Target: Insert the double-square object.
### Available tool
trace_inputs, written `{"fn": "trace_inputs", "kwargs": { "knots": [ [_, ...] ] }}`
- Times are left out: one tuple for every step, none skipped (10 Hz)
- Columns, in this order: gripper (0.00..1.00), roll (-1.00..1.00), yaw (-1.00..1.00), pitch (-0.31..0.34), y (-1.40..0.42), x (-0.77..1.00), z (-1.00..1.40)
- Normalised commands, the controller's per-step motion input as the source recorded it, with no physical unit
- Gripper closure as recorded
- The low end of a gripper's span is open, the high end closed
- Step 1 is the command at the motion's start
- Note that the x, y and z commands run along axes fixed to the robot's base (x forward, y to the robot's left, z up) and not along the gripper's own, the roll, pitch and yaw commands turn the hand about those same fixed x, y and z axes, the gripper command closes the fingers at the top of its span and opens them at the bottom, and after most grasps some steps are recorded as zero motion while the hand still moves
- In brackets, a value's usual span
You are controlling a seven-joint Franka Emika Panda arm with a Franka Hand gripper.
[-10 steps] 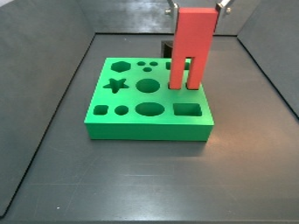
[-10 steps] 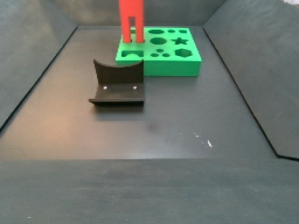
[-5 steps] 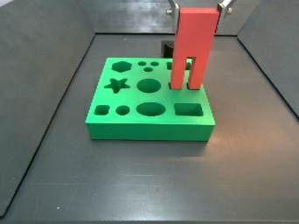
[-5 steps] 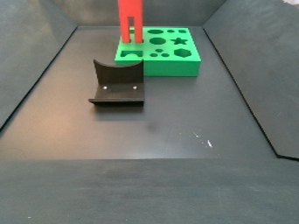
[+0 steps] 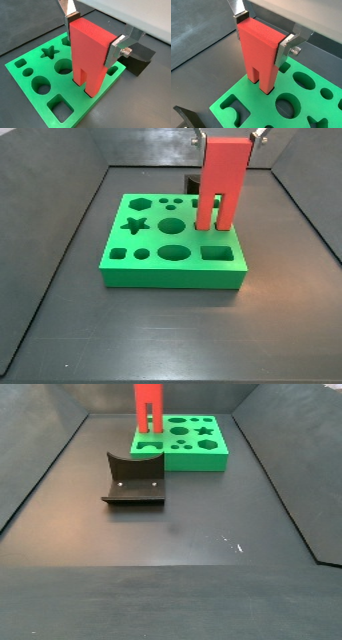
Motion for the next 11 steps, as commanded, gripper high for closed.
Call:
{"fn": "trace_inputs", "kwargs": {
  "knots": [
    [1.0,0.0,0.09,-0.099,0.0,-0.16,-0.36],
    [1.0,0.0,0.22,-0.084,0.0,-0.25,-0.33],
    [1.0,0.0,0.17,-0.054,0.0,-0.13,-0.32],
    [1.0,0.0,0.0,-0.017,-0.01,0.03,-0.37],
    [1.0,0.01,0.0,-0.019,-0.04,0.06,-0.44],
    [1.0,0.06,0.0,-0.011,-0.03,0.0,-0.41],
    [1.0,0.07,0.0,0.0,-0.01,0.0,-0.34],
    [1.0,0.07,0.0,-0.007,-0.01,0.0,-0.32],
    [1.0,0.04,0.0,-0.023,0.0,0.0,-0.25],
    [1.0,-0.09,0.0,-0.087,0.07,-0.03,0.0],
    [1.0,0.0,0.0,0.0,0.0,0.0,0.0]
  ]
}}
